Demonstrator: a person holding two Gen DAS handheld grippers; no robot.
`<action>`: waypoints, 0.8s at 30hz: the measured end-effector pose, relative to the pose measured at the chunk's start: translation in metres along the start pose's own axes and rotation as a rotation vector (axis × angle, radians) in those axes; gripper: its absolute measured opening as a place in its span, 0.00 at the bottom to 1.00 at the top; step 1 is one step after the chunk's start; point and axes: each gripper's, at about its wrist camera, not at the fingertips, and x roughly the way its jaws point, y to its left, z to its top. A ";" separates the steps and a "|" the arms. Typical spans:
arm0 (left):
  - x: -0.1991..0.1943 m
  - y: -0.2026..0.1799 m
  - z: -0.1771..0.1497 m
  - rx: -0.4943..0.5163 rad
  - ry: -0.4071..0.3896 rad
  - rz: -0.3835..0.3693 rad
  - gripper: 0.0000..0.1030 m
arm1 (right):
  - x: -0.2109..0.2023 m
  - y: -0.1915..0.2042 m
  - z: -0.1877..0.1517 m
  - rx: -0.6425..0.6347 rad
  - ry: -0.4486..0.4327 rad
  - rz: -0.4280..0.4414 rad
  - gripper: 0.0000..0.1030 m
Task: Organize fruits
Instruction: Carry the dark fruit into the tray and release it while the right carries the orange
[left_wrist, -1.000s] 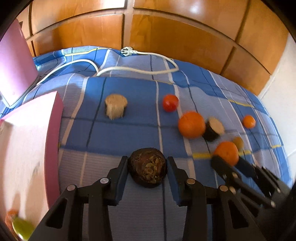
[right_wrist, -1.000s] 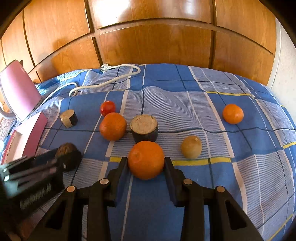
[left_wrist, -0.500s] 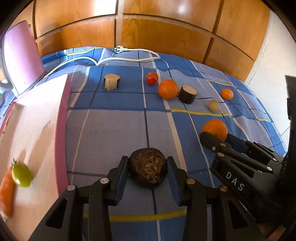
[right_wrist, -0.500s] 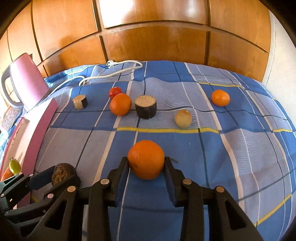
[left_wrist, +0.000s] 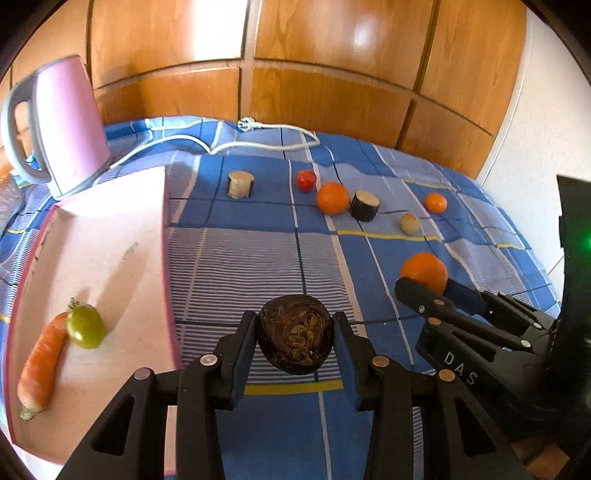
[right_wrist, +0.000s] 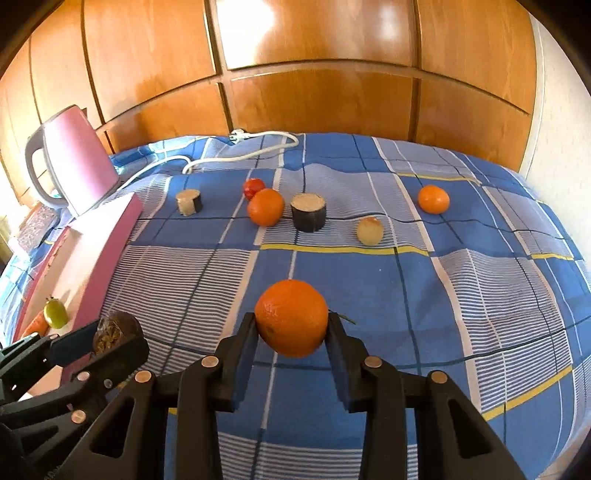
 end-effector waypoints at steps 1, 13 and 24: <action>-0.004 0.002 0.000 -0.005 -0.007 -0.001 0.40 | -0.002 0.002 0.000 -0.002 -0.002 0.004 0.36; -0.043 0.034 0.004 -0.062 -0.092 0.019 0.40 | -0.012 0.038 0.001 -0.077 -0.013 0.051 0.36; -0.060 0.057 0.001 -0.108 -0.125 0.059 0.40 | -0.022 0.063 0.002 -0.132 -0.025 0.088 0.36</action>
